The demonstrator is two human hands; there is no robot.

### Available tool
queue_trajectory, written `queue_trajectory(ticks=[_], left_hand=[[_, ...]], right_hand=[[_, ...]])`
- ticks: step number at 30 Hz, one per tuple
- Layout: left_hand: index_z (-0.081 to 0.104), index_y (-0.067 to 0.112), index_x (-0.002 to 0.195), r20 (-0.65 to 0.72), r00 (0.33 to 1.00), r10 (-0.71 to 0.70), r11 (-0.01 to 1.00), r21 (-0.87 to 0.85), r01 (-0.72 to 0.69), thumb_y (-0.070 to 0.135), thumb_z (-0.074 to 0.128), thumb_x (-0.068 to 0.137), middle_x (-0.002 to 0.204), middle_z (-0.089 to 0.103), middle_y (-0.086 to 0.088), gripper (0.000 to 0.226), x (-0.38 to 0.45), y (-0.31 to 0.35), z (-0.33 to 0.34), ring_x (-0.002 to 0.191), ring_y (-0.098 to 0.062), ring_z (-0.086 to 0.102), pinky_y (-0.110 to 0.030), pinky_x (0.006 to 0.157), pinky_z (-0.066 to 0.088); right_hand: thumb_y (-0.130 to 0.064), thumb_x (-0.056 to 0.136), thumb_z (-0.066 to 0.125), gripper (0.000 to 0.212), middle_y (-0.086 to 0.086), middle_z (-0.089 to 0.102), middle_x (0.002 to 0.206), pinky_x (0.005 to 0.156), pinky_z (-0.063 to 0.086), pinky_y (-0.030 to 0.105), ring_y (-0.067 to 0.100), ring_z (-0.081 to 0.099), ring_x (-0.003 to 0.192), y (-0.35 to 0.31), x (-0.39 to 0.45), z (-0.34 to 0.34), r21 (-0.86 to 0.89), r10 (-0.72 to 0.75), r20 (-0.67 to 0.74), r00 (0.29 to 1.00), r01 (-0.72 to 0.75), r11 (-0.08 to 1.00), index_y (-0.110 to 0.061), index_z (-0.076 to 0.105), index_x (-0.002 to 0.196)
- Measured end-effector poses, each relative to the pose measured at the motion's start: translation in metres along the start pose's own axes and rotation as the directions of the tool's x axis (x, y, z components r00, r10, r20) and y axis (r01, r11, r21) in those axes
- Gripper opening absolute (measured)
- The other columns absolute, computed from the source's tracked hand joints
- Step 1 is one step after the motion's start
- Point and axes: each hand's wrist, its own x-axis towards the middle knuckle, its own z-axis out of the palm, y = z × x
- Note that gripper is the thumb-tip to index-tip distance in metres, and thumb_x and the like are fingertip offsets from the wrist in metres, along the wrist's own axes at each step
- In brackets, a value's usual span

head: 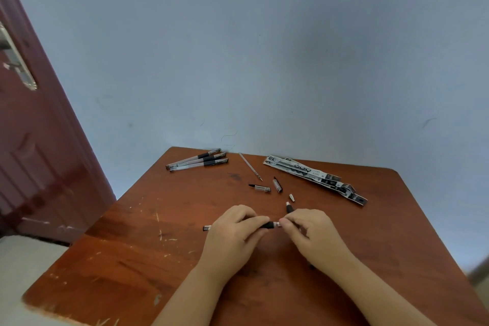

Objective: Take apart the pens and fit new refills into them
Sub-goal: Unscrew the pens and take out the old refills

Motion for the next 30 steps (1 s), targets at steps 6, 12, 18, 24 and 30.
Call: queue_trajectory(ticks=[6,12,18,24,30], left_hand=[[0.071,0.011,0.084,-0.014,1.0,-0.028,1.0,-0.014,0.028,0.027,0.054,0.077,0.071,0.061,-0.001,0.024,0.0005,-0.0014,-0.0001,0.072,-0.006,0.047,-0.018,0.064,0.041],[0.071,0.012,0.084,-0.006,0.999,-0.033,0.999,-0.03,0.032,0.027,0.054,0.077,0.071,0.062,-0.001,0.024,0.0,0.0001,-0.001,0.072,-0.005,0.047,-0.018,0.064,0.042],[0.071,0.012,0.084,0.008,0.999,-0.042,0.999,-0.024,0.042,0.028,0.054,0.077,0.071,0.061,-0.001,0.024,-0.0001,-0.0005,-0.0012,0.072,-0.006,0.047,-0.018,0.064,0.042],[0.071,0.011,0.084,0.017,0.999,-0.044,0.999,-0.027,0.044,0.028,0.054,0.078,0.071,0.062,-0.001,0.025,0.0004,0.0021,-0.0012,0.072,-0.005,0.047,-0.018,0.065,0.042],[0.071,0.012,0.083,0.032,0.998,-0.051,0.998,-0.025,0.052,0.027,0.054,0.077,0.071,0.061,0.0,0.024,0.0,0.0016,-0.0016,0.072,-0.005,0.047,-0.017,0.066,0.041]], right_hand=[[-0.039,0.07,0.054,0.037,-0.03,0.049,0.083,0.08,0.034,0.005,-0.018,0.047,0.09,0.0012,-0.0031,-0.0004,0.094,-0.01,-0.014,1.0,0.012,0.996,-0.018,0.064,0.098],[-0.039,0.081,0.038,0.042,-0.026,0.053,0.067,0.07,0.035,0.004,-0.012,0.046,0.076,-0.0006,-0.0014,0.0008,0.023,-0.021,-0.049,0.999,0.022,1.0,-0.012,0.07,0.077],[-0.031,0.071,0.058,0.024,-0.011,0.06,0.081,0.078,0.036,0.014,0.005,0.048,0.087,0.0025,-0.0033,-0.0016,0.033,-0.038,-0.028,0.999,0.039,0.999,-0.014,0.068,0.084],[-0.043,0.077,0.041,0.043,-0.013,0.056,0.081,0.073,0.04,0.021,0.002,0.05,0.079,0.0015,-0.0031,0.0,0.046,0.015,-0.08,0.997,-0.012,0.999,-0.012,0.072,0.083],[-0.046,0.072,0.044,0.045,-0.017,0.055,0.079,0.073,0.037,0.007,0.0,0.049,0.085,0.0014,-0.0013,-0.0036,0.065,-0.013,-0.017,1.0,0.015,0.998,-0.013,0.072,0.082]])
